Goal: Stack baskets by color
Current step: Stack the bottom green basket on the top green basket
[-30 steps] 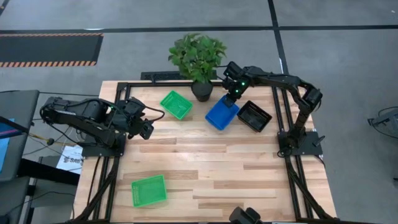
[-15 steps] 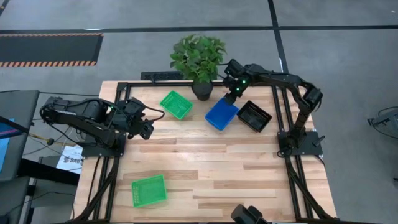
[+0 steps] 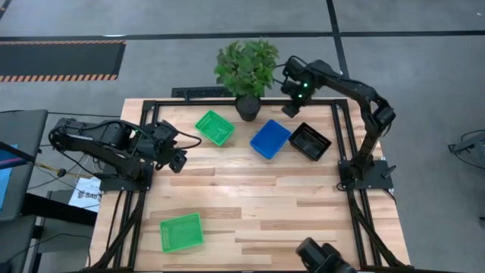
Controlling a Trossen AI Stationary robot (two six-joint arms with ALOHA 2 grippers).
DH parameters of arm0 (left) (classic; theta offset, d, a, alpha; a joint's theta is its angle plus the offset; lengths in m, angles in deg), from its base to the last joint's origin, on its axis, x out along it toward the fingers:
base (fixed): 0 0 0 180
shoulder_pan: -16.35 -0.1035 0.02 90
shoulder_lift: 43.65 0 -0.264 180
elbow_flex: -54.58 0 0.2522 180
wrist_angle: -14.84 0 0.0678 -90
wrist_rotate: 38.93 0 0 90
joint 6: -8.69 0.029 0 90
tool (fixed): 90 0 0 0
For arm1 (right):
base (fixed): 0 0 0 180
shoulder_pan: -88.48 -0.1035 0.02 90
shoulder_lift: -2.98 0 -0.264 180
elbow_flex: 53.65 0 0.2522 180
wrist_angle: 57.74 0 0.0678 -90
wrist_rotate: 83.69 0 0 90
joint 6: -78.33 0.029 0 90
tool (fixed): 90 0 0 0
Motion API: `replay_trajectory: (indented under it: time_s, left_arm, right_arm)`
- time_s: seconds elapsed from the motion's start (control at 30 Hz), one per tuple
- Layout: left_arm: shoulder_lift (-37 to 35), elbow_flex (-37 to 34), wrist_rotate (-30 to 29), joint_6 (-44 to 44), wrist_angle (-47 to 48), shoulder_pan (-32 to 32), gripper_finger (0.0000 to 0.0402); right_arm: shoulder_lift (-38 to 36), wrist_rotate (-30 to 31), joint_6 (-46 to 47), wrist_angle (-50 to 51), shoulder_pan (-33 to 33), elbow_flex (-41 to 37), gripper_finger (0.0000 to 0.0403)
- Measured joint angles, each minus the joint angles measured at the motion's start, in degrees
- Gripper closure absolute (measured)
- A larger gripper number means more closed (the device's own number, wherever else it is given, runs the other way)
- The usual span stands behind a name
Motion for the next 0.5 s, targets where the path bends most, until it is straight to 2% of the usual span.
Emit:
replay_trajectory:
  time_s: [0.23, 0.37, 0.5]
  left_arm:
    - [0.0, 0.0, 1.9, 0.7, 0.0, 0.0, 0.0160]
    - [0.0, 0.0, 5.3, 2.0, 0.0, 0.0, 0.0160]
    - [0.0, 0.0, 13.3, 3.8, 0.0, 0.4, 0.0160]
  right_arm:
    - [-0.1, 0.7, 1.7, 19.2, 3.3, 1.8, 0.0182]
    - [-0.9, 2.7, 6.2, 19.6, 3.2, 1.3, 0.0182]
    - [-3.6, 2.2, 7.1, 20.1, 1.9, 1.4, 0.0182]
